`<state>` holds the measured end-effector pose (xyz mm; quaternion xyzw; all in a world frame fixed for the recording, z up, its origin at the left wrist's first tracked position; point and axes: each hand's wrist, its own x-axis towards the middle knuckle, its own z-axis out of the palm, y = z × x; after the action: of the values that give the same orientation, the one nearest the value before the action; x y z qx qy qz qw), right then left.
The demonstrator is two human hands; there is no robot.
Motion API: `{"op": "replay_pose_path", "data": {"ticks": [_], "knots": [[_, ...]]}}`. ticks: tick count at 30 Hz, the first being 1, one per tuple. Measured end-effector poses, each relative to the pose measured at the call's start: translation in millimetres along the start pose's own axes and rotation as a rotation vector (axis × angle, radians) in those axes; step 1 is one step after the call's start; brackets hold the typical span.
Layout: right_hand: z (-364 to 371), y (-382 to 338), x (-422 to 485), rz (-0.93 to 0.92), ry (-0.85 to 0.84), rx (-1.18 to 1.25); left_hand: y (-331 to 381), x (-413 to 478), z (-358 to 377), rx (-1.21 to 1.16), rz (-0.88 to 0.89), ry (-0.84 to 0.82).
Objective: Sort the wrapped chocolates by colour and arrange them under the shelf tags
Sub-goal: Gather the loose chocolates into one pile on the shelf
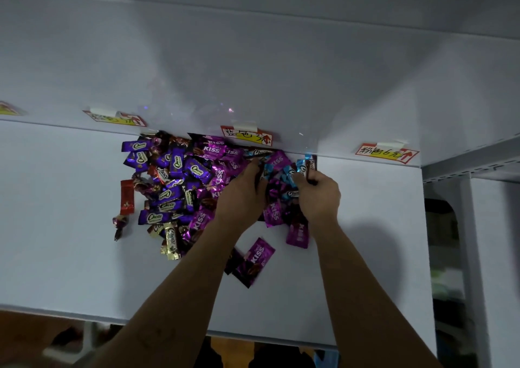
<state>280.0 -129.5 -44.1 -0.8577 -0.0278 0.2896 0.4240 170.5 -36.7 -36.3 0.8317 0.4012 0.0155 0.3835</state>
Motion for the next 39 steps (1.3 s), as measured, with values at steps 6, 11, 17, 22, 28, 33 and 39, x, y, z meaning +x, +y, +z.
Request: {"op": "replay_pose_path", "data": {"ticks": [6, 11, 17, 22, 28, 33, 39], "knots": [[21, 9, -32, -0.078, -0.087, -0.124, -12, -27, -10, 0.001, -0.094, -0.032], [23, 11, -56, -0.102, -0.171, -0.204, -18, -47, -33, -0.033, -0.109, -0.068], [8, -24, -43, -0.436, -0.146, -0.337, -23, -21, -77, 0.077, 0.098, 0.273], [38, -42, -20, -0.544, -0.134, -0.398, -68, 4, -82, 0.292, 0.029, 0.170], [65, -43, -11, -0.398, 0.004, -0.393, -83, 18, -92, 0.281, -0.052, -0.030], [69, -45, -21, -0.323, -0.024, -0.474, -87, 9, -94, 0.351, -0.007, -0.075], [64, -23, -55, -0.284, -0.105, -0.531, -85, -17, -97, 0.334, -0.022, -0.154]]}}
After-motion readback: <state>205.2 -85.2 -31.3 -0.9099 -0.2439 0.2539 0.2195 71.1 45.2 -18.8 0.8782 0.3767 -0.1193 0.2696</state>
